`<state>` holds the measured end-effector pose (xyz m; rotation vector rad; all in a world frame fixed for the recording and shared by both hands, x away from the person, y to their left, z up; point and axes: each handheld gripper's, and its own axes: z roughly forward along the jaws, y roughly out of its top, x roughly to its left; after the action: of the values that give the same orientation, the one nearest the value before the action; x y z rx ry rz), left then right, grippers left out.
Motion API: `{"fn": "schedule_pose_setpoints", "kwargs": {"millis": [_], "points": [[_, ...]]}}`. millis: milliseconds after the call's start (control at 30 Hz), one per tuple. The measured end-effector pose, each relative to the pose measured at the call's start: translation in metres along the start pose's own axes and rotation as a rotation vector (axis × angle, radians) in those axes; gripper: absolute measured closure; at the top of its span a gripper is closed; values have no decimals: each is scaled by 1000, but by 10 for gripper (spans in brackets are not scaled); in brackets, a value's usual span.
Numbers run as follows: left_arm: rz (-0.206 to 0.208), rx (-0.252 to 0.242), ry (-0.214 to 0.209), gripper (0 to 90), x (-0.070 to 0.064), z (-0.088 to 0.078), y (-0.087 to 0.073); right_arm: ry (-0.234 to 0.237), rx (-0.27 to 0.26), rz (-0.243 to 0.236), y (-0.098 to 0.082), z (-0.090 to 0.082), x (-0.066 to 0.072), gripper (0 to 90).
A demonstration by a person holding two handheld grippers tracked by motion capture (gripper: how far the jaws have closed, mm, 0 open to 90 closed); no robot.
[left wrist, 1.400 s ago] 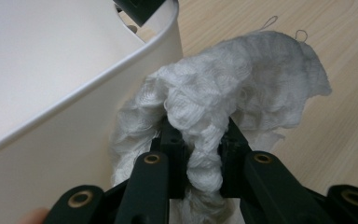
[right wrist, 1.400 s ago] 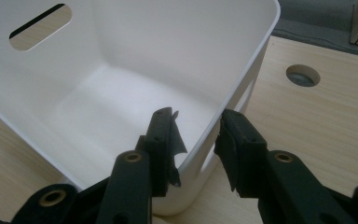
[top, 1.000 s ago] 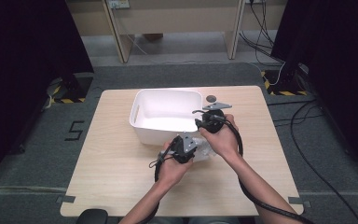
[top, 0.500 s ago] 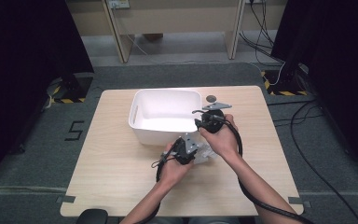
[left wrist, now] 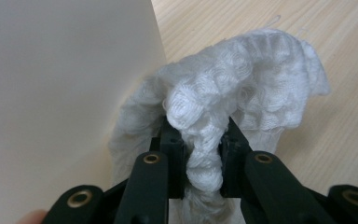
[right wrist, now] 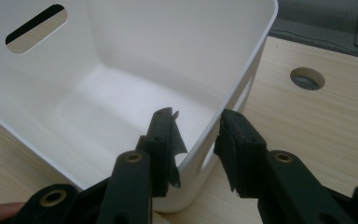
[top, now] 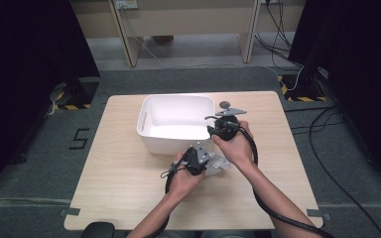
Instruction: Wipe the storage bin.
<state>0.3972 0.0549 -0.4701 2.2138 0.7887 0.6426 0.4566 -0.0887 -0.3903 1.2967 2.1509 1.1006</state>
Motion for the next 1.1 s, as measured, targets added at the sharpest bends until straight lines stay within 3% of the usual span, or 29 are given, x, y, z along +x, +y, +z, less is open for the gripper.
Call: {"fn": "schedule_pose_setpoints", "kwargs": {"millis": [167,233,400,533,1100], "points": [[11,2,-6,762,5,-19,1,10,7,9,1,0,-2,629],[8,-4,-4,761,8,-28,-1,23,15,43,1,1,-2,599],[-9,-9,33,761,20,-54,-14,29,26,55,2,2,-4,587],[-48,-8,45,762,33,-71,-28,19,37,43,5,3,-3,594],[-193,2,199,762,84,-135,-85,-16,92,25,13,5,-4,689]]}}
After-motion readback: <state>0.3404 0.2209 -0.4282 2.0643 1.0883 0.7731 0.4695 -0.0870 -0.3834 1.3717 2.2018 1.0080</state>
